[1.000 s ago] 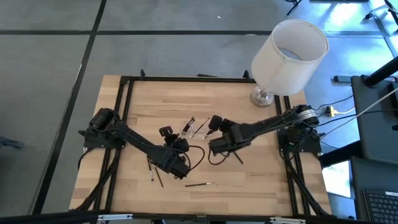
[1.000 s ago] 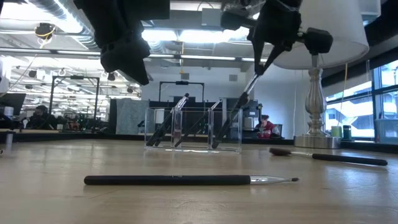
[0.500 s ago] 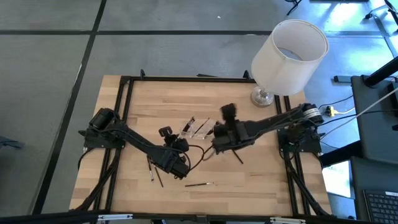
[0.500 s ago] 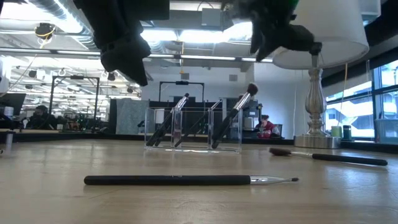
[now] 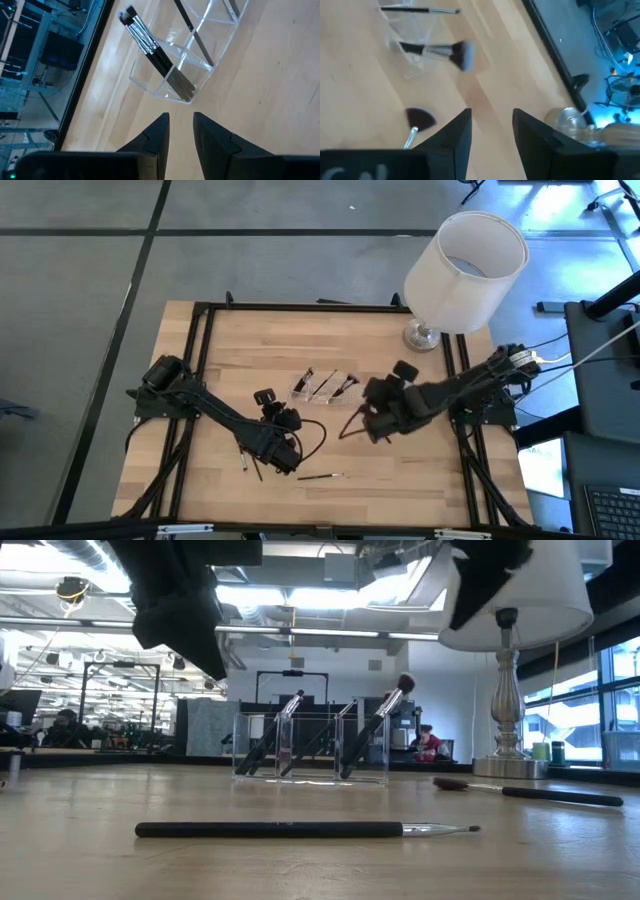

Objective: Put items in baskets/containers
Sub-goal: Put the highlighter brush into the transparent organizer

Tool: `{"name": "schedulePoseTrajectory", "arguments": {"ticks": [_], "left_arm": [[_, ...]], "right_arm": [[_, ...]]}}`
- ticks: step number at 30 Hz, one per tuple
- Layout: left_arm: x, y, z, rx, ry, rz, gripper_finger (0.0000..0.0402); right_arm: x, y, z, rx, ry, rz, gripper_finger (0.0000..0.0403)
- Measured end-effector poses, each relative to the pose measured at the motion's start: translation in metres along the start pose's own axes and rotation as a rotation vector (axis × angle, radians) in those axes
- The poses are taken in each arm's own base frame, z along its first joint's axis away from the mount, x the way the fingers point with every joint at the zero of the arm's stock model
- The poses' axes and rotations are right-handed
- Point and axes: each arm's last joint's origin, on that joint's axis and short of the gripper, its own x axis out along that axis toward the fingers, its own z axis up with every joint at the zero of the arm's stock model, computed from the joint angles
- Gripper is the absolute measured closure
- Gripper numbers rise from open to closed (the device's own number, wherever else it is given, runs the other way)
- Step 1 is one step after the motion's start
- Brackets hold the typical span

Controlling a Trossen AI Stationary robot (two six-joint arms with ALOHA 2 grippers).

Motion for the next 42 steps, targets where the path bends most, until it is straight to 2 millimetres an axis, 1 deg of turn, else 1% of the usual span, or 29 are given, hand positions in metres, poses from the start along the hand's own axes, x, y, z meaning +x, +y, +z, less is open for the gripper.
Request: {"name": "schedulePoseTrajectory", "arguments": {"ticks": [2, 5, 9, 11, 15, 18, 20, 24, 27, 29, 31, 33, 35, 38, 40, 42], "left_arm": [[-0.001, -0.001, -0.001, 0.003, -0.002, -0.001, 0.0318], [-0.001, 0.0, 0.0, 0.002, -0.001, -0.001, 0.032], [0.002, 0.001, 0.001, -0.005, 0.003, 0.004, 0.032], [0.003, 0.002, 0.002, -0.008, 0.004, 0.008, 0.0319], [0.006, 0.005, 0.005, -0.015, -0.022, 0.042, 0.0321], [0.009, 0.008, 0.007, -0.011, -0.047, 0.077, 0.0324], [0.012, 0.009, 0.009, 0.022, -0.04, 0.081, 0.0324], [0.017, 0.011, 0.011, 0.057, 0.005, 0.061, 0.0321], [0.019, 0.013, 0.012, 0.007, 0.016, 0.06, 0.032], [0.021, 0.014, 0.013, -0.044, 0.024, 0.055, 0.0321], [0.022, 0.014, 0.013, -0.055, 0.039, 0.044, 0.0323], [0.022, 0.013, 0.013, -0.041, 0.052, 0.032, 0.0326], [0.022, 0.013, 0.012, -0.03, 0.073, 0.013, 0.0331], [0.023, 0.013, 0.012, -0.018, 0.1, -0.006, 0.034], [0.024, 0.014, 0.013, -0.021, 0.1, -0.005, 0.0346], [0.024, 0.013, 0.014, -0.013, 0.096, -0.01, 0.0352]], "right_arm": [[0.006, 0.008, -0.014, 0.033, 0.003, 0.026, 0.026], [0.018, 0.026, -0.034, 0.102, 0.003, 0.132, 0.026], [0.032, 0.05, -0.054, 0.172, 0.001, 0.332, 0.026], [0.036, 0.062, -0.062, 0.187, 0.011, 0.465, 0.026], [0.037, 0.079, -0.069, 0.126, 0.055, 0.764, 0.026], [0.035, 0.085, -0.069, 0.089, 0.072, 0.918, 0.026], [0.032, 0.087, -0.066, 0.074, 0.042, 0.973, 0.026], [0.033, 0.086, -0.065, 0.091, 0.053, 0.968, 0.026], [0.037, 0.084, -0.068, 0.114, 0.089, 0.913, 0.026], [0.039, 0.082, -0.07, 0.094, 0.098, 0.871, 0.026], [0.04, 0.081, -0.071, 0.064, 0.088, 0.859, 0.026], [0.04, 0.082, -0.069, 0.067, 0.044, 0.84, 0.026], [0.04, 0.084, -0.065, 0.106, -0.016, 0.82, 0.026], [0.041, 0.086, -0.058, 0.127, -0.072, 0.84, 0.0262], [0.042, 0.086, -0.058, 0.125, -0.092, 0.81, 0.0267], [0.043, 0.084, -0.057, 0.137, -0.148, 0.73, 0.0278]]}}
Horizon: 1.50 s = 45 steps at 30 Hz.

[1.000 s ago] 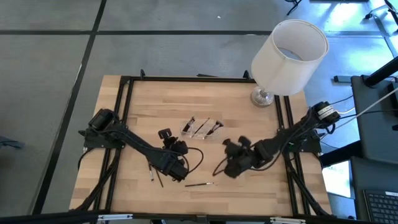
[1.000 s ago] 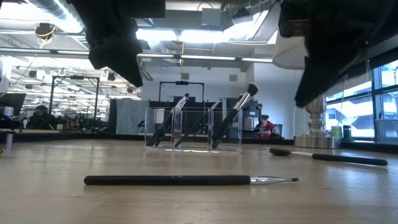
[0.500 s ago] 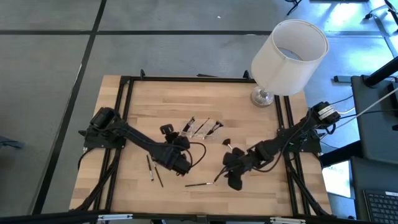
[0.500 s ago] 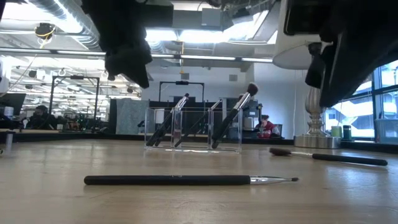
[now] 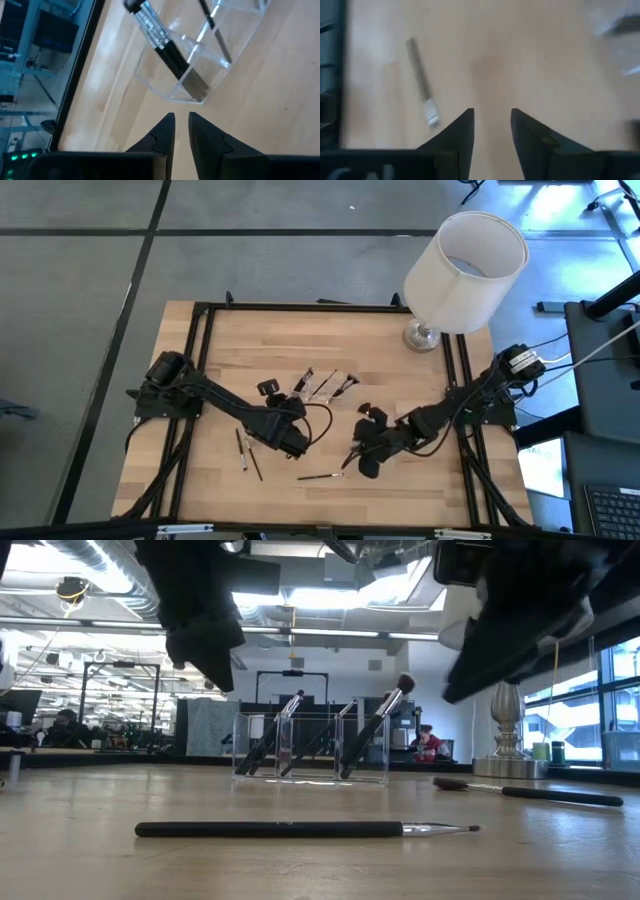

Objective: Put items in baskets/containers
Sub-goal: Put the highlighter brush into the transparent organizer

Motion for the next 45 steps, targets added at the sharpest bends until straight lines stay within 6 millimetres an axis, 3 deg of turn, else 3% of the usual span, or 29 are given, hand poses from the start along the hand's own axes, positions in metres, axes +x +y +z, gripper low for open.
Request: {"name": "schedulePoseTrajectory", "arguments": {"ticks": [3, 6, 11, 14, 21, 25, 30, 35, 39, 45], "left_arm": [[0.002, -0.004, 0.001, 0.037, -0.012, -0.01, 0.036], [0.006, -0.011, -0.001, 0.076, -0.01, 0.003, 0.0373], [0.019, -0.021, -0.003, 0.099, 0.023, 0.021, 0.0394], [0.028, -0.025, -0.004, 0.108, 0.056, 0.026, 0.0399], [0.045, -0.032, -0.007, 0.117, 0.162, -0.001, 0.0395], [0.047, -0.032, -0.007, 0.118, 0.162, 0.008, 0.0396], [0.044, -0.032, -0.005, 0.125, 0.036, 0.112, 0.0398], [0.043, -0.034, -0.007, 0.165, 0.085, 0.058, 0.0399], [0.037, -0.038, -0.011, 0.243, 0.132, -0.026, 0.0399], [0.011, -0.042, -0.007, 0.267, 0.02, -0.15, 0.0399]], "right_arm": [[-0.003, -0.007, 0.004, 0.031, -0.14, -0.189, 0.0304], [-0.007, -0.015, 0.01, 0.073, -0.196, -0.259, 0.0332], [-0.005, -0.017, 0.011, 0.089, -0.023, -0.085, 0.0363], [-0.006, -0.019, 0.008, 0.193, 0.051, -0.051, 0.0375], [-0.021, -0.041, -0.023, 0.21, 0.234, -0.402, 0.0383], [-0.032, -0.049, -0.035, 0.259, 0.271, -0.576, 0.0365], [-0.034, -0.046, -0.038, 0.263, 0.279, -0.564, 0.0306], [-0.037, -0.05, -0.04, 0.231, 0.307, -0.609, 0.0238], [-0.034, -0.045, -0.038, 0.231, 0.283, -0.557, 0.0211], [-0.023, -0.033, -0.027, 0.225, 0.196, -0.396, 0.0207]]}}
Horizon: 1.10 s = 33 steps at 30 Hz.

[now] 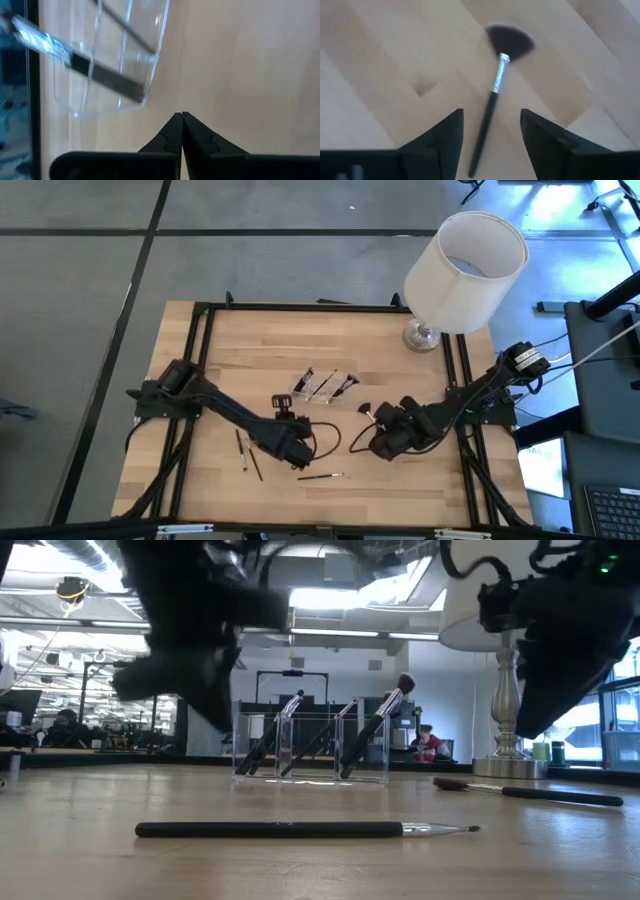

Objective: Put items in baskets/containers
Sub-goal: Put the highlighter brush into the transparent organizer

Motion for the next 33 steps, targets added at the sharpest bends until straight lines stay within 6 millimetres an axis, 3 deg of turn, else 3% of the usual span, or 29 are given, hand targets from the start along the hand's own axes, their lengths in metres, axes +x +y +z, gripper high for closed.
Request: {"name": "schedulePoseTrajectory", "arguments": {"ticks": [7, 14, 25, 33], "left_arm": [[-0.025, 0.004, 0.01, -0.015, -0.155, -0.075, 0.0399], [-0.029, 0.004, 0.006, 0.006, -0.181, 0.002, 0.0399], [0.001, 0.008, -0.026, -0.032, -0.061, 0.087, 0.0399], [0.017, 0.015, -0.038, -0.075, 0.045, 0.07, 0.0399]], "right_arm": [[0.01, -0.01, 0.019, 0.04, -0.06, -0.065, 0.0207], [0.029, -0.016, 0.04, 0.022, -0.027, -0.047, 0.0214], [0.073, -0.016, 0.042, -0.059, 0.081, -0.087, 0.0254], [0.084, -0.019, 0.046, -0.069, 0.139, -0.064, 0.0303]]}}
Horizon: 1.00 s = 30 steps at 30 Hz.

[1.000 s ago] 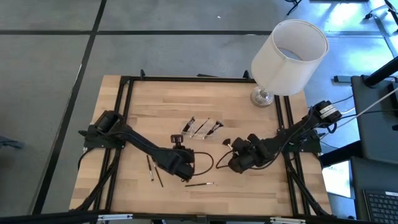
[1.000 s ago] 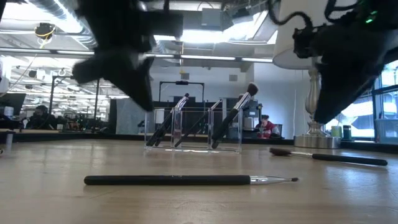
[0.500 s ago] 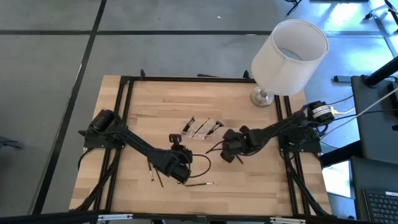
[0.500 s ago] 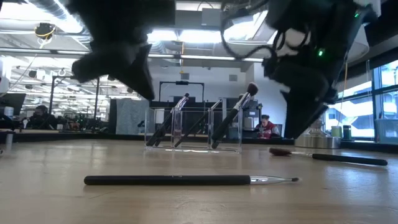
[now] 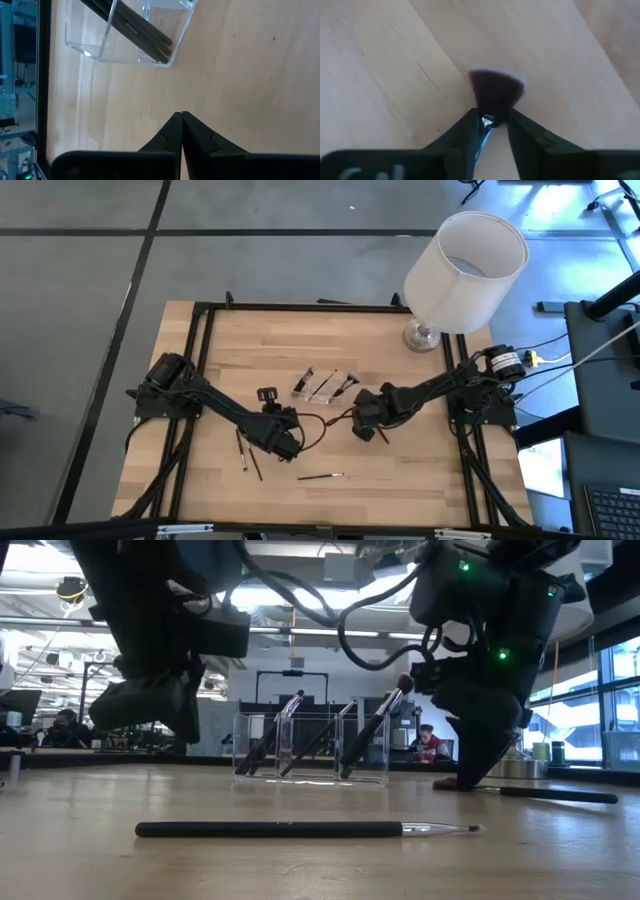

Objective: Put items in baskets/containers
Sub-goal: Put the highlighter brush into the transparent organizer

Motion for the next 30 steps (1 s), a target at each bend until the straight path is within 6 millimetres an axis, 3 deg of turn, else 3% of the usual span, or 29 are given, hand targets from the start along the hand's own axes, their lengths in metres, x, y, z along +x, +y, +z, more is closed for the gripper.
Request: {"name": "schedulePoseTrajectory", "arguments": {"ticks": [6, 11, 16, 25, 30], "left_arm": [[0.0, 0.0, 0.0, -0.006, 0.001, -0.003, 0.0397], [0.0, 0.0, 0.0, -0.008, 0.004, -0.005, 0.0399], [0.0, 0.001, -0.001, -0.007, 0.014, -0.007, 0.0397], [0.0, 0.001, -0.002, -0.02, 0.034, -0.011, 0.0397], [0.0, 0.001, -0.002, -0.02, 0.03, -0.007, 0.0399]], "right_arm": [[0.001, 0.001, -0.001, 0.022, 0.05, 0.046, 0.0386], [-0.002, 0.001, -0.002, 0.022, 0.072, 0.072, 0.0392], [-0.027, 0.001, -0.006, 0.0, -0.03, 0.076, 0.04], [-0.111, 0.003, -0.013, 0.053, -0.545, 0.106, 0.0401], [-0.126, 0.011, -0.016, 0.119, -0.861, -0.061, 0.0402]]}}
